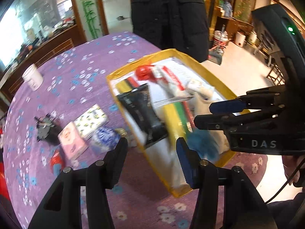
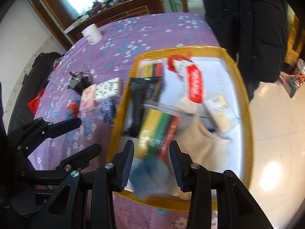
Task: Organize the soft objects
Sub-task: 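Move both grippers back over the remaining items on the table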
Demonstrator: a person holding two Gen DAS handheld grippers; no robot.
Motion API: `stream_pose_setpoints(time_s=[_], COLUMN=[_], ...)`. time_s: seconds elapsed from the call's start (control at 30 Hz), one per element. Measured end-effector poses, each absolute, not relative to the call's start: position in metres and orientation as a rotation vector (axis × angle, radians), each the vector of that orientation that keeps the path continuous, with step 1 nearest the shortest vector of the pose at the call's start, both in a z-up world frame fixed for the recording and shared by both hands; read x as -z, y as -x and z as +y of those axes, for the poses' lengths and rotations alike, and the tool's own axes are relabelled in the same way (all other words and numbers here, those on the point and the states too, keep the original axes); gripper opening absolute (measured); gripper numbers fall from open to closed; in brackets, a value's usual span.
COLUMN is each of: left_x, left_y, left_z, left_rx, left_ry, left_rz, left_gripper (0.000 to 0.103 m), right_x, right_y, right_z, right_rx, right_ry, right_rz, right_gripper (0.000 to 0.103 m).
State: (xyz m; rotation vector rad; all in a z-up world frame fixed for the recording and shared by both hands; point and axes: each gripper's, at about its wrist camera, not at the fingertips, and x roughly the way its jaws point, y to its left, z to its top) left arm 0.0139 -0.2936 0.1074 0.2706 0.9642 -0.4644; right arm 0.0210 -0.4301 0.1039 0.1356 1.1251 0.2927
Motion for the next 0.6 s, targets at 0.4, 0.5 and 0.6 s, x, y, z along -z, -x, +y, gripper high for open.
stream_pose_setpoints(time_s=[0.4,0.5,0.6], left_x=[-0.095,-0.091,-0.086], left_y=[-0.029,-0.029,-0.030], left_z=[-0.194,-0.173,-0.148], left_rx=[0.242,0.200,0.153], left_ry=[-0.107,-0.072,-0.043], left_rz=[1.055,1.069,1.083], left_gripper=[0.052,0.052,0.052], right_x=[-0.097,-0.094,-0.089], right_y=[-0.034,-0.035,-0.033], right_z=[-0.350,-0.334,-0.316], right_rx=[-0.460,-0.498,-0.540], right_ry=[-0.087,-0.076,-0.060], right_rz=[1.161,1.174,1.192], right_gripper=[0.042,0.042,0.042])
